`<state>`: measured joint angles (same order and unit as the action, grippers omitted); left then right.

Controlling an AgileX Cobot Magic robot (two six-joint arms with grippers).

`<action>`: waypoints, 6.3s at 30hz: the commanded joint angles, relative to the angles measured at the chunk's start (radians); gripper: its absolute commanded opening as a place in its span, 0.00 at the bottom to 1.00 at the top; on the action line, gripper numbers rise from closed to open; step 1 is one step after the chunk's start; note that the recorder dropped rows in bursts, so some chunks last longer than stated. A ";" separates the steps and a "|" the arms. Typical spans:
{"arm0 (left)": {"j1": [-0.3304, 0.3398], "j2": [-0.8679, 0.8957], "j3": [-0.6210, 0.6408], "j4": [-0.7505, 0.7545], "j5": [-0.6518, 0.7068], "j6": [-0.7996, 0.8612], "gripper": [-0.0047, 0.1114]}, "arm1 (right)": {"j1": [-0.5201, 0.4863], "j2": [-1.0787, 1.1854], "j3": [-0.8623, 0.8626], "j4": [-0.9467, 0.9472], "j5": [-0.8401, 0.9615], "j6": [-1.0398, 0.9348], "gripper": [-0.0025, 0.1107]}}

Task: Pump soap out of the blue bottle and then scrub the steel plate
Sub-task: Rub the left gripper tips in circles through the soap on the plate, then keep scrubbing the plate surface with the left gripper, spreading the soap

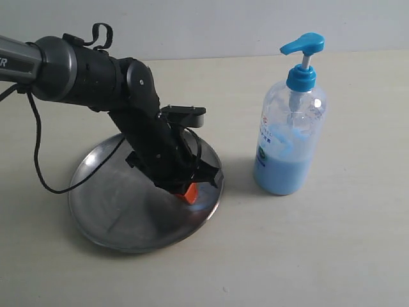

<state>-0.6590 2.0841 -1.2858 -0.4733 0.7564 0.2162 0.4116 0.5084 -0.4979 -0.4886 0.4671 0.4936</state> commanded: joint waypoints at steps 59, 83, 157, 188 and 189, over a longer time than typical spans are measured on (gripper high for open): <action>-0.002 0.001 0.004 0.069 0.068 0.072 0.04 | -0.004 -0.005 0.003 0.004 -0.006 -0.004 0.02; -0.006 0.062 0.004 -0.114 0.018 0.154 0.04 | -0.004 -0.005 0.003 0.006 -0.006 -0.004 0.02; 0.009 0.137 -0.185 0.174 0.172 -0.025 0.04 | -0.004 -0.005 0.003 0.008 -0.013 -0.004 0.02; 0.007 0.160 -0.185 0.242 0.174 -0.114 0.04 | -0.004 -0.005 0.003 0.010 -0.013 -0.004 0.02; 0.007 0.158 -0.185 0.215 0.184 -0.098 0.04 | -0.004 -0.005 0.003 0.010 -0.013 -0.004 0.02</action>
<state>-0.6507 2.2133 -1.4891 -0.2764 0.8705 0.1077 0.4116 0.5084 -0.4979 -0.4812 0.4671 0.4936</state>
